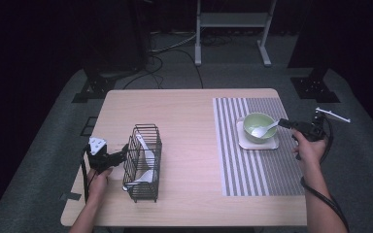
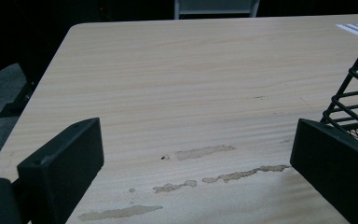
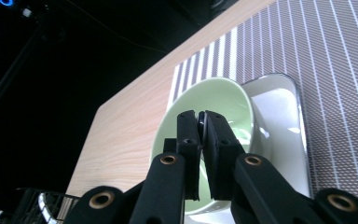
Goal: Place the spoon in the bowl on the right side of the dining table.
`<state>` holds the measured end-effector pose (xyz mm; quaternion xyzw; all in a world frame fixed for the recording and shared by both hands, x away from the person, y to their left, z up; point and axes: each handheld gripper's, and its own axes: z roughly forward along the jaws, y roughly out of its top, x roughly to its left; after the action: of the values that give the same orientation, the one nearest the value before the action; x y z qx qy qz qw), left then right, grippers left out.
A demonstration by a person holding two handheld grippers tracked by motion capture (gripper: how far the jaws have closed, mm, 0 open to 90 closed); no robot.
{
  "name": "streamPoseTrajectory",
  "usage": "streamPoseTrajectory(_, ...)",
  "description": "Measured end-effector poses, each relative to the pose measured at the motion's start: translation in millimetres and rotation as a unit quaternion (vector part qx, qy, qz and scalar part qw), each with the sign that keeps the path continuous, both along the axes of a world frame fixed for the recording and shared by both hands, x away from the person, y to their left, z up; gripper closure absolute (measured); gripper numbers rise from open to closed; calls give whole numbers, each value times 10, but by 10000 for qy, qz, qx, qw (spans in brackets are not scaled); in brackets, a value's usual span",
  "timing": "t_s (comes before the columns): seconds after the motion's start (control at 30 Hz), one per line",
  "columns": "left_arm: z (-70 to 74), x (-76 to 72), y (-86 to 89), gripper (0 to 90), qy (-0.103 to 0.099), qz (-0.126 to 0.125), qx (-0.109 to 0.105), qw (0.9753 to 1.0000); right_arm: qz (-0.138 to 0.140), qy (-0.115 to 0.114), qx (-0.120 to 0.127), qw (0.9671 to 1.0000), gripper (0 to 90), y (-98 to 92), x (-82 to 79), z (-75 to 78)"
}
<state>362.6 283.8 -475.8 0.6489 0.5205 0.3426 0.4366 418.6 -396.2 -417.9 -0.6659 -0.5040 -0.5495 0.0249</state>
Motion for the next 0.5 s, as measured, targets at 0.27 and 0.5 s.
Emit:
streamPoseTrajectory(0.27, -1, 4, 0, 16, 5, 7, -7, 10000, -58, 32, 118, 9999, 848, -28, 15, -68)
streamPoseTrajectory(0.5, -1, 3, 0, 16, 0, 21, -24, 10000, -83, 85, 29, 9999, 834, -55, 43, -78)
